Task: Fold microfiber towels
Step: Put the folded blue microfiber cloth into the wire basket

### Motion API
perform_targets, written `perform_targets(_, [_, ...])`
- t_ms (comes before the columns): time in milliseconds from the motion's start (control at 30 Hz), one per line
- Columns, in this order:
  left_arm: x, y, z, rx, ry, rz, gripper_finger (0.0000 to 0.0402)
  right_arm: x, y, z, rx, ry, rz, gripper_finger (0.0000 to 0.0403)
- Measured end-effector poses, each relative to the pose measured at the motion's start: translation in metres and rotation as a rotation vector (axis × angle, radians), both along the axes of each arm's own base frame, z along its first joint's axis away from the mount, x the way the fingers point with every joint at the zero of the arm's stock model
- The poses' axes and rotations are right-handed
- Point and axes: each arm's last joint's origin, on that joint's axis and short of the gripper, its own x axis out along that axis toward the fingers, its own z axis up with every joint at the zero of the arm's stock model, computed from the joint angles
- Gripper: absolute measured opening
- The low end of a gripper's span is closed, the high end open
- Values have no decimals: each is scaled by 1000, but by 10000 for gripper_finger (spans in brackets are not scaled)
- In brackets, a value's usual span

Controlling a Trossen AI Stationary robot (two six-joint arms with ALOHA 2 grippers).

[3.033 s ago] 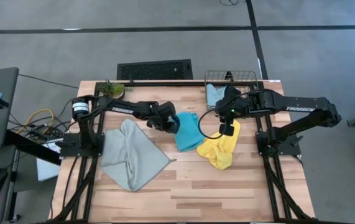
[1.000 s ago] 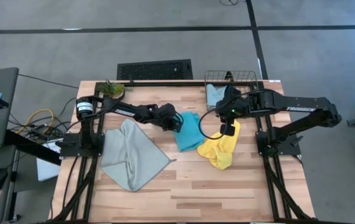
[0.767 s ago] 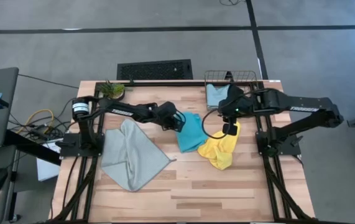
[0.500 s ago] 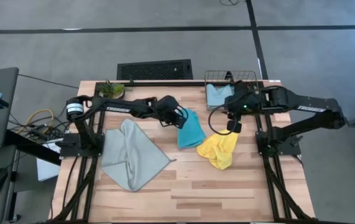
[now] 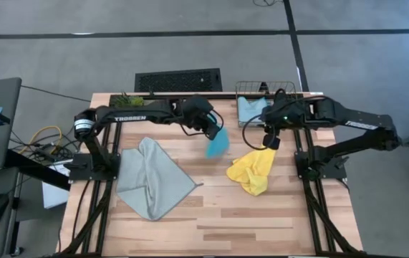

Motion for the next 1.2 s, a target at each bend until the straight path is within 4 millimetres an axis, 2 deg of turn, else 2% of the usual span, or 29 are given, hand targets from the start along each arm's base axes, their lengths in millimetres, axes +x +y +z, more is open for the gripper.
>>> perform_targets(100, [0,1,17,40,-6,8,0,2,0,-3,6,29,2,133])
perform_targets(300, [1,2,35,74,-30,28,0,5,0,-9,-6,98,29,143])
perform_targets(533, [1,5,50,111,-64,62,0,5,2,-9,-21,102,64,202])
perform_targets(700, [1,11,80,156,-147,68,0,5,5,-9,-21,105,78,235])
perform_targets(900, [-4,22,117,230,-243,78,0,0,7,-5,-40,90,104,239])
perform_targets(1200, [-8,44,132,273,-360,138,0,-19,8,7,-48,8,95,239])
